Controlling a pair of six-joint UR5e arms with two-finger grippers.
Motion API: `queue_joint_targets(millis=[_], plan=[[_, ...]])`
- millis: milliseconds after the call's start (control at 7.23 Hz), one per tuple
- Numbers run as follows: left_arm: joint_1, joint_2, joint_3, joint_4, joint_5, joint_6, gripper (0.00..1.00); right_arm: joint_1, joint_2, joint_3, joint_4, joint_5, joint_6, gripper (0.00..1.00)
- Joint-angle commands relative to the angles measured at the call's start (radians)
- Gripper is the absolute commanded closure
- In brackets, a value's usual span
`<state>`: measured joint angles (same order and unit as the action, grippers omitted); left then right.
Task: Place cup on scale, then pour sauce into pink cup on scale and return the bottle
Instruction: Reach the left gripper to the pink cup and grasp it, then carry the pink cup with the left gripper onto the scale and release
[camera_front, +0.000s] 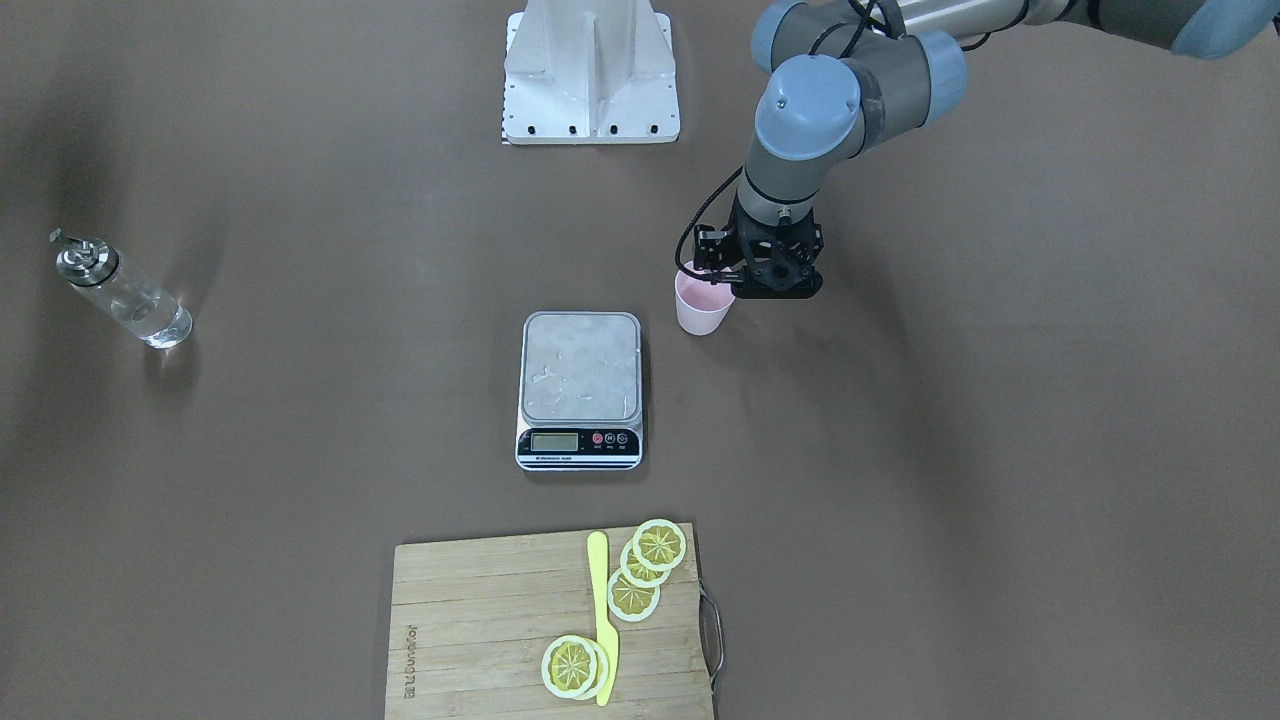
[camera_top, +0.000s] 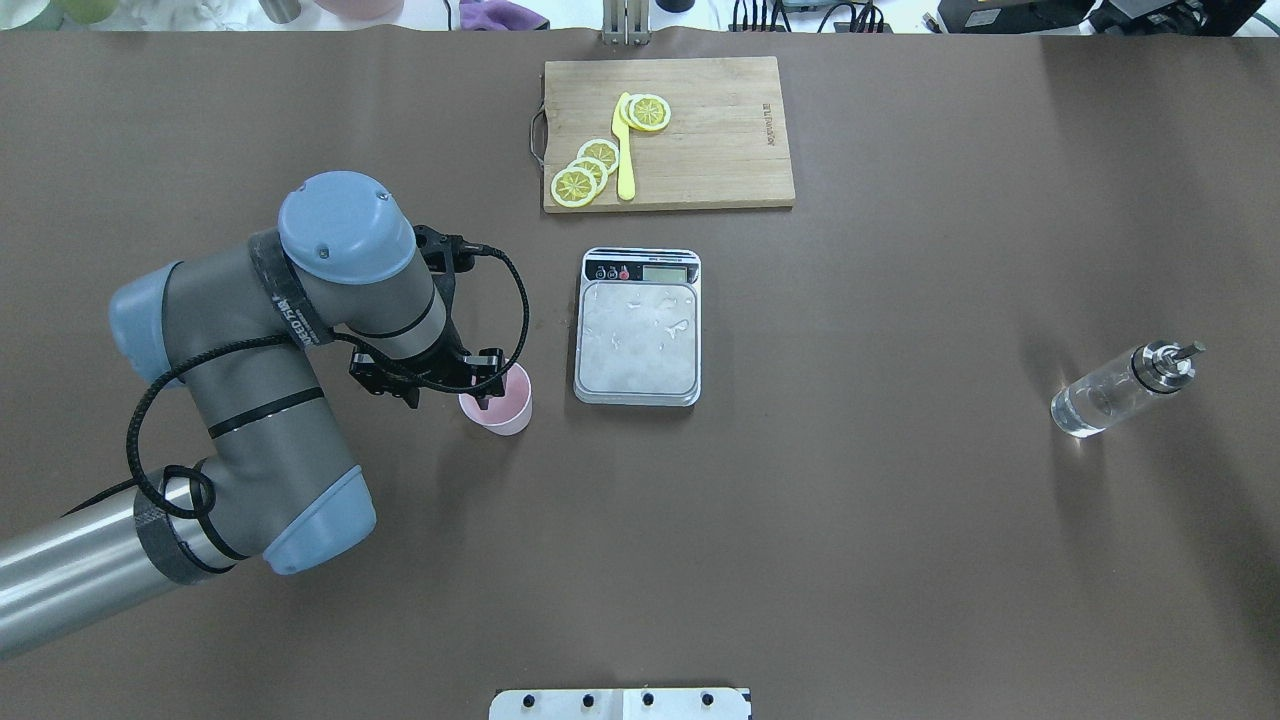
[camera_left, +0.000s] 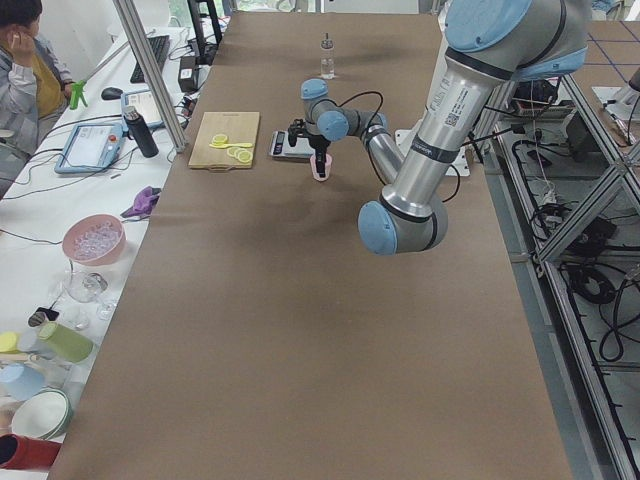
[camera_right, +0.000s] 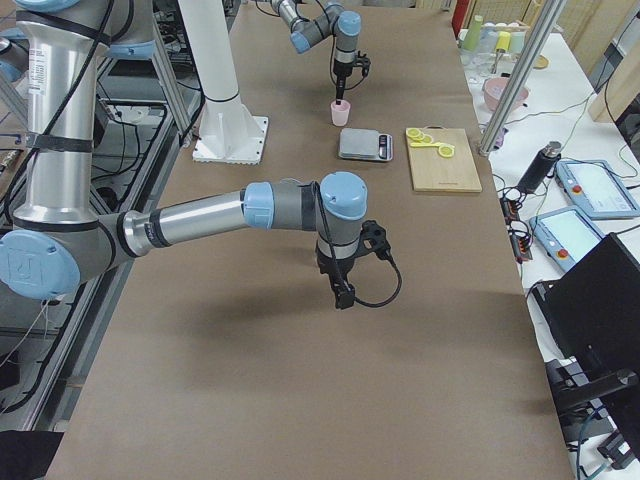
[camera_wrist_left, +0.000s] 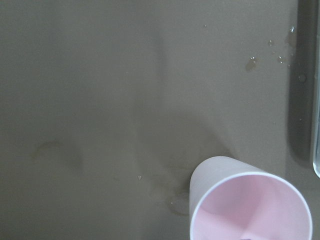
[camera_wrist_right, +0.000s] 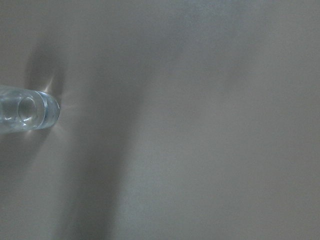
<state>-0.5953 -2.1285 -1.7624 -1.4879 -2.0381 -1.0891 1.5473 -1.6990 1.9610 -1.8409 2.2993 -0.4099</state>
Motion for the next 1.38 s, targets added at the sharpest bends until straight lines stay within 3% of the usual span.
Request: queue_joint_targets(millis=[0,138,553,691,1244], plan=[[0.011,-0.001,0.009,-0.003,0.009,0.0,0.81,-0.012,0.002,-0.014,0.005,0.002,-0.001,0.0],[0.014,-0.002,0.015,-0.003,0.009,-0.003,1.0,-0.012,-0.001,-0.016,0.006,0.003,-0.001,0.0],[-0.003,-0.071,0.012,-0.022,-0.002,-0.021,1.0,-0.013,-0.002,-0.014,0.003,0.025,-0.009,0.0],[-0.021,-0.114,0.014,-0.025,-0.002,-0.09,1.0,-0.019,-0.019,-0.013,0.009,0.105,0.002,0.0],[-0.052,-0.381,0.274,-0.037,0.009,-0.14,1.0,-0.127,-0.034,0.074,0.011,0.14,-0.004,0.0]])
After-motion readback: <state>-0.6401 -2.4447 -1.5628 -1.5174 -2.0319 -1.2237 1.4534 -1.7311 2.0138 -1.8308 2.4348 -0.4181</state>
